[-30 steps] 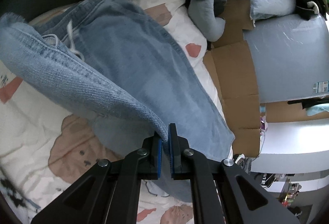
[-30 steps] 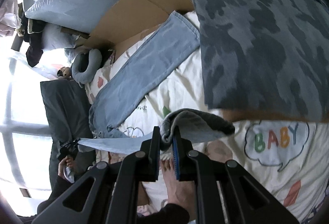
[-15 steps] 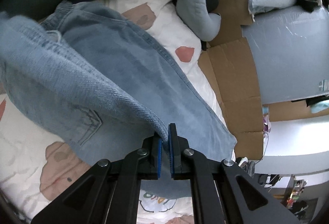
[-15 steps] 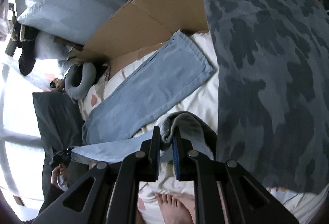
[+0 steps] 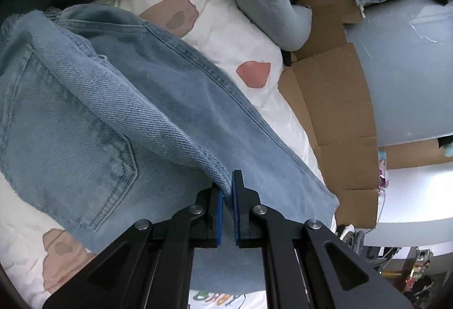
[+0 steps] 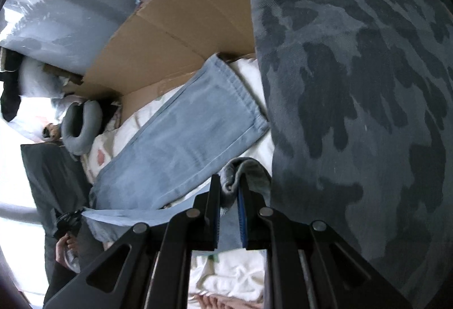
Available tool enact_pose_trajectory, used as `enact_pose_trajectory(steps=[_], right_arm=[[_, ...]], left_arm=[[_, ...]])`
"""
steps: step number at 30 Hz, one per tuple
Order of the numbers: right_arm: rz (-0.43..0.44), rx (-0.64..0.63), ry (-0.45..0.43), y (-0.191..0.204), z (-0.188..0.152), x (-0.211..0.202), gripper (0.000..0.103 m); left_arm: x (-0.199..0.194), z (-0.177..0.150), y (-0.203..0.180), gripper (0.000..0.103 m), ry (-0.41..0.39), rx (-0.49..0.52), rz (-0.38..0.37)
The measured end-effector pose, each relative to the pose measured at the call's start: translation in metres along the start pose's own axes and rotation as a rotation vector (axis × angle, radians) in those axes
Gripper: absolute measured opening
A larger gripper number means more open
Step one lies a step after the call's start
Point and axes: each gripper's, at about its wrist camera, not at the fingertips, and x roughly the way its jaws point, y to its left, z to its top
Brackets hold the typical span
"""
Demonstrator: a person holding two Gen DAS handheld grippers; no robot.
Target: Fold clothes
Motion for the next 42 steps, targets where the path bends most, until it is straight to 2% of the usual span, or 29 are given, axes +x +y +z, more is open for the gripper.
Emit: enact_pose_trajectory(steps=[8, 18, 34, 42], right_arm=[[-0.088, 0.010, 0.005, 0.009, 0.025, 0.031, 0.009], [-0.114, 0.020, -0.009, 0.022, 0.057, 0.055, 0.009], [-0.165, 0.045, -0.017, 0.049, 0.111, 0.109, 0.009], [-0.163, 0.070, -0.033, 0.059, 0.142, 0.132, 0.009]], left_arm=[[0.018, 0.012, -0.003, 0.005, 0.011, 0.018, 0.027], [0.035, 0.027, -0.006, 0.005, 0.008, 0.009, 0.053], [0.068, 0.065, -0.003, 0.005, 0.021, 0.011, 0.027], [0.089, 0.086, -0.002, 0.005, 0.031, 0.000, 0.048]])
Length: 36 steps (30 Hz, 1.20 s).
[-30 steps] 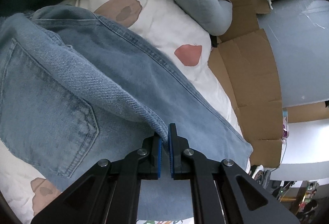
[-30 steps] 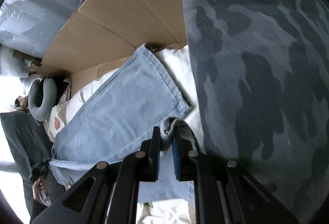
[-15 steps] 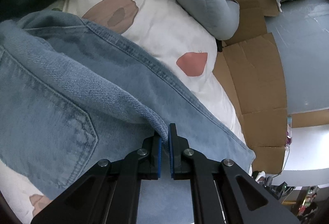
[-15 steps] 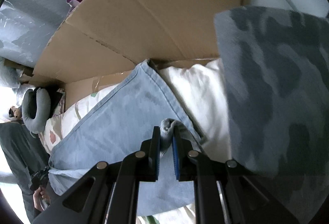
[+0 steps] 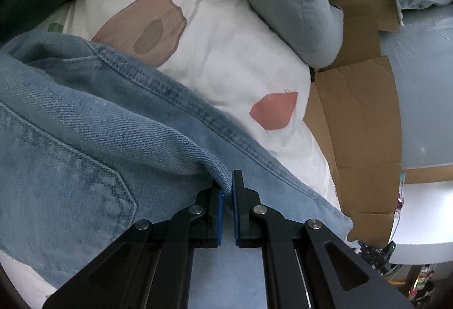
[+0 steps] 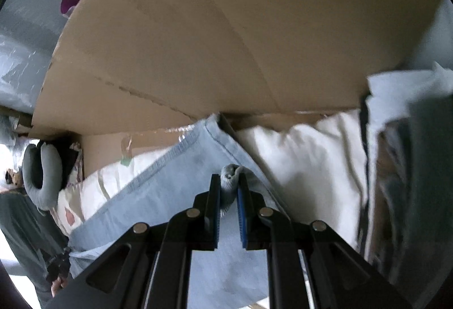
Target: Fold clothes
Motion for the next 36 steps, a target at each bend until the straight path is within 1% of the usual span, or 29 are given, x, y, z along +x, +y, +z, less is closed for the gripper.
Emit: enact_pose_trajectory(steps=[4, 8, 17, 27, 29, 32, 36], right_arm=[[-0.015, 0.002, 0.005, 0.006, 0.010, 0.013, 0.009], [-0.020, 0.022, 0.010, 0.003, 0.016, 0.024, 0.009], [0.013, 0.065, -0.008, 0.001, 0.022, 0.034, 0.009], [0.035, 0.087, -0.040, 0.006, 0.023, 0.044, 0.009], [0.039, 0.093, -0.054, 0.003, 0.024, 0.044, 0.009], [0.043, 0.114, -0.097, 0.003, 0.021, 0.045, 0.009], [0.075, 0.162, -0.160, -0.001, 0.016, 0.044, 0.012]], left_arm=[[0.008, 0.007, -0.003, 0.005, 0.006, 0.003, 0.017], [0.013, 0.012, -0.009, 0.005, 0.007, 0.016, 0.031], [0.024, 0.019, -0.010, 0.005, 0.016, 0.019, 0.058], [0.030, 0.027, -0.013, 0.005, 0.007, 0.021, 0.062], [0.033, 0.028, -0.014, 0.005, 0.004, 0.018, 0.065], [0.039, 0.031, -0.016, 0.005, 0.006, 0.019, 0.076], [0.046, 0.034, -0.019, 0.005, 0.016, 0.031, 0.097]])
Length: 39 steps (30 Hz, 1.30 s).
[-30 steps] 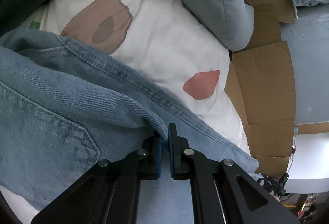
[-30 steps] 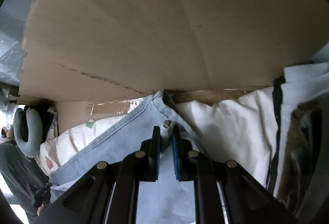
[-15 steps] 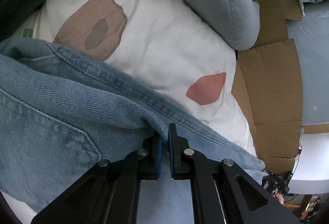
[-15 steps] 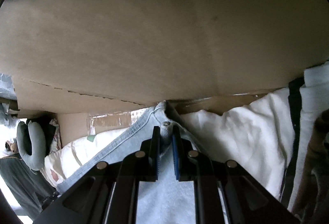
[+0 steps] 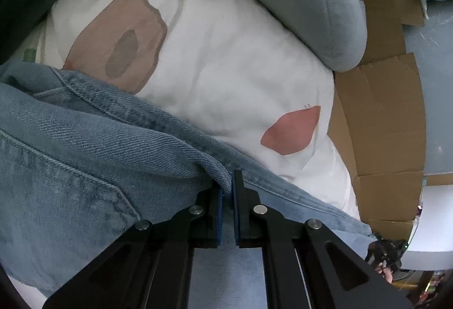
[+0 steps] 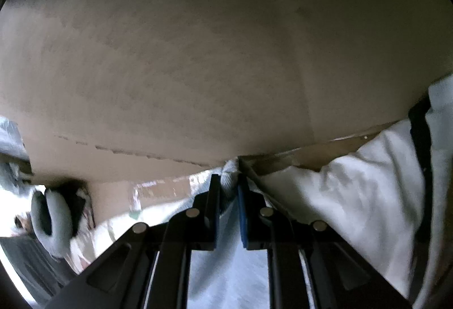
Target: Fold clothes
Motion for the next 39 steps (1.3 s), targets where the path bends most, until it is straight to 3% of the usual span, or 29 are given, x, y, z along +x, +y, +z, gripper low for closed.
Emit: enact_pose_trajectory(steps=[3, 8, 16, 19, 24, 26, 28, 33, 39], right_arm=[[0.025, -0.002, -0.046, 0.002, -0.005, -0.005, 0.021], [0.046, -0.047, -0.075, 0.005, -0.011, -0.014, 0.022], [0.075, -0.090, -0.059, 0.003, -0.031, -0.014, 0.022], [0.084, -0.109, -0.074, 0.001, -0.035, -0.019, 0.022], [0.084, -0.135, -0.080, -0.006, -0.041, -0.029, 0.023], [0.085, -0.149, -0.079, -0.006, -0.043, -0.031, 0.023], [0.086, -0.161, -0.078, -0.006, -0.044, -0.033, 0.024], [0.073, -0.219, -0.068, 0.001, -0.053, -0.035, 0.024], [0.040, -0.263, -0.046, 0.010, -0.061, -0.026, 0.024]], left_arm=[[0.002, 0.003, -0.005, 0.005, 0.001, 0.013, 0.003], [0.004, 0.009, -0.014, 0.005, 0.001, 0.036, 0.002], [0.015, 0.017, -0.010, 0.006, 0.070, -0.011, 0.019], [0.007, 0.016, -0.018, 0.016, 0.093, 0.044, 0.031], [-0.021, 0.015, -0.024, 0.053, 0.063, 0.085, -0.009], [-0.032, 0.019, -0.024, 0.053, 0.043, 0.098, -0.004], [-0.033, 0.043, -0.035, 0.053, 0.017, 0.114, 0.026], [-0.052, 0.040, -0.002, 0.053, -0.027, 0.175, 0.115], [-0.057, 0.034, 0.013, 0.053, -0.022, 0.316, 0.253]])
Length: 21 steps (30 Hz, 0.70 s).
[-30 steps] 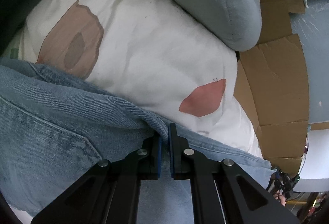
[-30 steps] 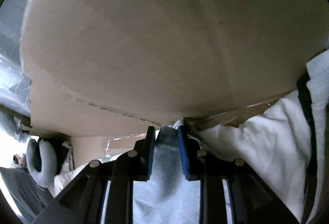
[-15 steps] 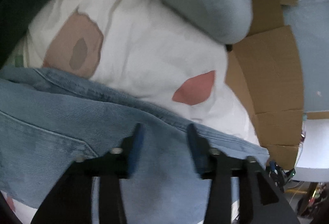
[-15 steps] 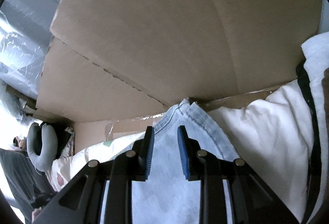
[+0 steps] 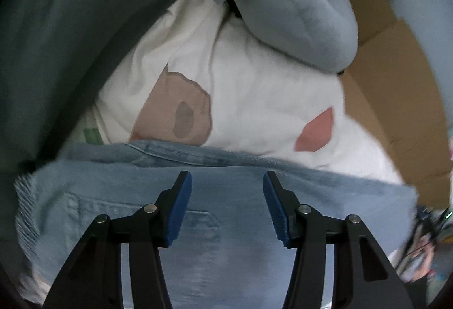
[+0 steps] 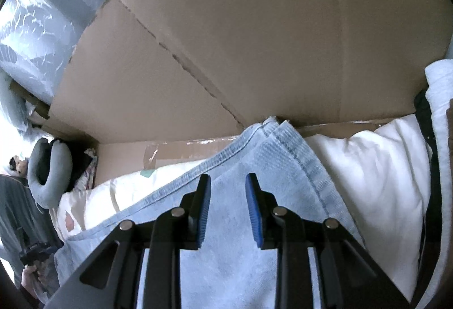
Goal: Fold clothes
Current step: 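Open both grippers to release the folded jeans leg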
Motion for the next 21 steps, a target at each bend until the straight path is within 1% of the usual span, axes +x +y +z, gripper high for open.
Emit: enact_pose_trajectory(steps=[1, 5, 8, 15, 17, 20, 21], right_arm=[[-0.006, -0.007, 0.003, 0.002, -0.002, 0.004, 0.024], [-0.029, -0.035, 0.015, 0.007, -0.011, 0.014, 0.027], [-0.034, -0.040, 0.020, 0.009, -0.020, 0.018, 0.027], [-0.018, -0.056, 0.042, 0.016, -0.038, 0.027, 0.028], [-0.020, -0.070, 0.051, 0.017, -0.042, 0.028, 0.029], [-0.019, -0.069, 0.061, 0.016, -0.044, 0.028, 0.029], [-0.019, -0.065, 0.063, 0.015, -0.044, 0.028, 0.029]], left_arm=[[0.002, -0.001, 0.001, 0.053, 0.002, 0.038, 0.035], [0.017, 0.003, -0.005, 0.053, 0.019, 0.159, 0.123], [0.031, 0.004, -0.007, 0.053, 0.038, 0.214, 0.148], [0.052, -0.006, -0.018, 0.053, 0.064, 0.324, 0.203], [0.057, -0.009, -0.023, 0.053, 0.076, 0.355, 0.222], [0.065, -0.016, -0.034, 0.053, 0.096, 0.438, 0.246], [0.066, -0.016, -0.035, 0.053, 0.096, 0.441, 0.250]])
